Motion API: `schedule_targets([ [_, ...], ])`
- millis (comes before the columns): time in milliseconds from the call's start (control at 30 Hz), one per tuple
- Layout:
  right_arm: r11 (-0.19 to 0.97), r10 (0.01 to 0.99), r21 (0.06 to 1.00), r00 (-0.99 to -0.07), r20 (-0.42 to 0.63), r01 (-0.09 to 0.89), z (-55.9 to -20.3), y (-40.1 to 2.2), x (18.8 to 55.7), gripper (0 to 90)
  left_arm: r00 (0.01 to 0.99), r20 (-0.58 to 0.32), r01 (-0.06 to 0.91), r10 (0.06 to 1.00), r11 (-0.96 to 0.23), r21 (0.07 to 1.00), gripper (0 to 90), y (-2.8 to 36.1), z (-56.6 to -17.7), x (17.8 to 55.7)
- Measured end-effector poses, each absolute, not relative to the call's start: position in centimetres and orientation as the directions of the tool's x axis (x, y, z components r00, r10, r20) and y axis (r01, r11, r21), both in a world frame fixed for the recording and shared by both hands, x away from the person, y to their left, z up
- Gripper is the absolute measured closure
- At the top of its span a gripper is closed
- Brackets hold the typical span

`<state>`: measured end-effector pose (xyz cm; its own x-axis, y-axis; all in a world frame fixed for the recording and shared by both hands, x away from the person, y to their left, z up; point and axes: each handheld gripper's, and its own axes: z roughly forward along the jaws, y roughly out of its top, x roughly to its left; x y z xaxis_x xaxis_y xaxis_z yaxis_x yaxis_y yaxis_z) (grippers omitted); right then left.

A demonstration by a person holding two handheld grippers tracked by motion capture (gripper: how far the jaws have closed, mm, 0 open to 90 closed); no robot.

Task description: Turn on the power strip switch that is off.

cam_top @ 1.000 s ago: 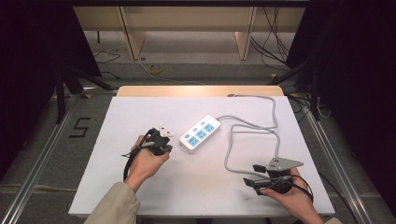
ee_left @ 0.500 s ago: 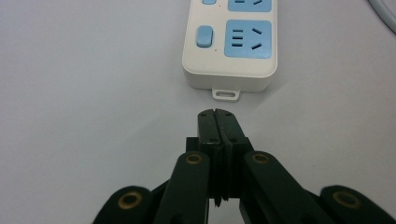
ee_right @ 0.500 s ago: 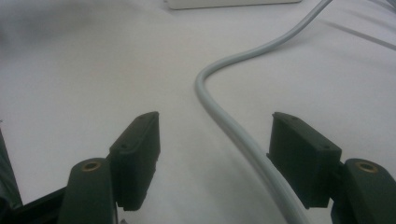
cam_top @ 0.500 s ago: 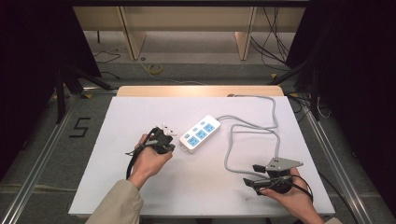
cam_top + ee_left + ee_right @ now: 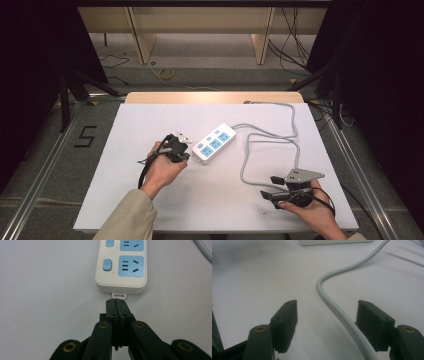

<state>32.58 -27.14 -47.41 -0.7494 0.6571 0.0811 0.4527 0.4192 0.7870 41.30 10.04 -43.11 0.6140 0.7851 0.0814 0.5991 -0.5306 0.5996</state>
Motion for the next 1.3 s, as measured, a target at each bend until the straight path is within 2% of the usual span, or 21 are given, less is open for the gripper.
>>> schedule_targets([
  [1300,0.421,0.656,0.786,-0.751,0.082,0.453,-47.4,-27.1,32.6,34.1,0.618,0.088,0.604,0.781,-0.544,0.583,89.8,8.4,-43.2,43.2],
])
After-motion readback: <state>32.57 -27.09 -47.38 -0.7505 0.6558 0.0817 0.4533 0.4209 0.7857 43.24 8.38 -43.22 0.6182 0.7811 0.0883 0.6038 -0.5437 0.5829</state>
